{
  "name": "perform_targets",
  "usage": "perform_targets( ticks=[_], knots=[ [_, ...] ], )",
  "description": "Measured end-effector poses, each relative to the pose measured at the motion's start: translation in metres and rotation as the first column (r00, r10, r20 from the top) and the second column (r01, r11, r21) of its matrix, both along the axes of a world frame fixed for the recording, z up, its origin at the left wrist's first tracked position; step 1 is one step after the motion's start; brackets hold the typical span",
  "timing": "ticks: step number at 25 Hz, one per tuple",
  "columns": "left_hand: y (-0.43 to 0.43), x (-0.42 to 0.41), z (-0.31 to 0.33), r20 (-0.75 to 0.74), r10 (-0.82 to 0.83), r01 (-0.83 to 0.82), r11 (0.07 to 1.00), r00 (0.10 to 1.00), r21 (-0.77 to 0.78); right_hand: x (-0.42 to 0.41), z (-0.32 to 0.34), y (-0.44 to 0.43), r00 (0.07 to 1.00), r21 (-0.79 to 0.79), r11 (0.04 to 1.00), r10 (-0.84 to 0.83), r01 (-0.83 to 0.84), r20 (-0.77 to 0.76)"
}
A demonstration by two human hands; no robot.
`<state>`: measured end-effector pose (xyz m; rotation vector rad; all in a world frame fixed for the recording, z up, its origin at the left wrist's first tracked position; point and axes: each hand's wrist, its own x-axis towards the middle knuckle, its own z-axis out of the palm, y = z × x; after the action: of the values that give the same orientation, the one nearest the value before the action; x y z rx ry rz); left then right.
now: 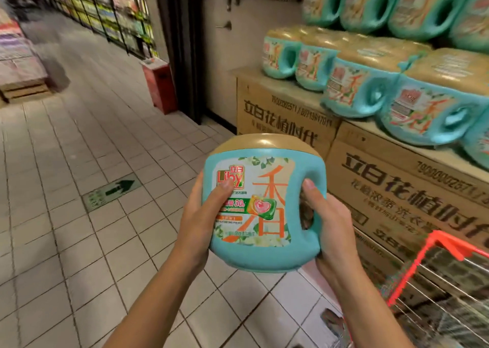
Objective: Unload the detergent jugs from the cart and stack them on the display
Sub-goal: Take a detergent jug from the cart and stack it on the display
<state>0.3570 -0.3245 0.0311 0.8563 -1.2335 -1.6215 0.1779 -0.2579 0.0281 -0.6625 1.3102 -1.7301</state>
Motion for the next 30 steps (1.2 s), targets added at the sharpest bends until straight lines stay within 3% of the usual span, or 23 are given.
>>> perform_targets(
  ticks=[8,13,20,24,30],
  knots=[
    [-0.143,-0.017,-0.007,-0.059,-0.065,0.065,0.998,0.996,-0.002,-0.013,-0.002,-0.133,0.998,-0.061,0.997,-0.052,0.053,0.027],
    [-0.244,-0.053,0.009,-0.069,-0.12,0.118,0.993,0.99,-0.03,-0.048,0.013,-0.225,0.992,-0.093,0.992,-0.097,0.089,-0.085],
    [-0.362,-0.111,0.026,0.046,-0.299,0.303,0.944,0.953,-0.135,-0.089,0.021,-0.313,0.945,-0.123,0.948,-0.307,0.293,-0.113],
    [-0.428,-0.147,0.026,0.129,-0.415,0.432,0.886,0.901,-0.169,-0.106,0.019,-0.354,0.819,-0.2,0.849,-0.526,0.489,-0.23],
    [-0.513,-0.216,0.024,0.054,-0.466,0.467,0.86,0.883,-0.206,-0.13,0.03,-0.425,0.572,-0.324,0.695,-0.716,0.642,-0.4]
  ],
)
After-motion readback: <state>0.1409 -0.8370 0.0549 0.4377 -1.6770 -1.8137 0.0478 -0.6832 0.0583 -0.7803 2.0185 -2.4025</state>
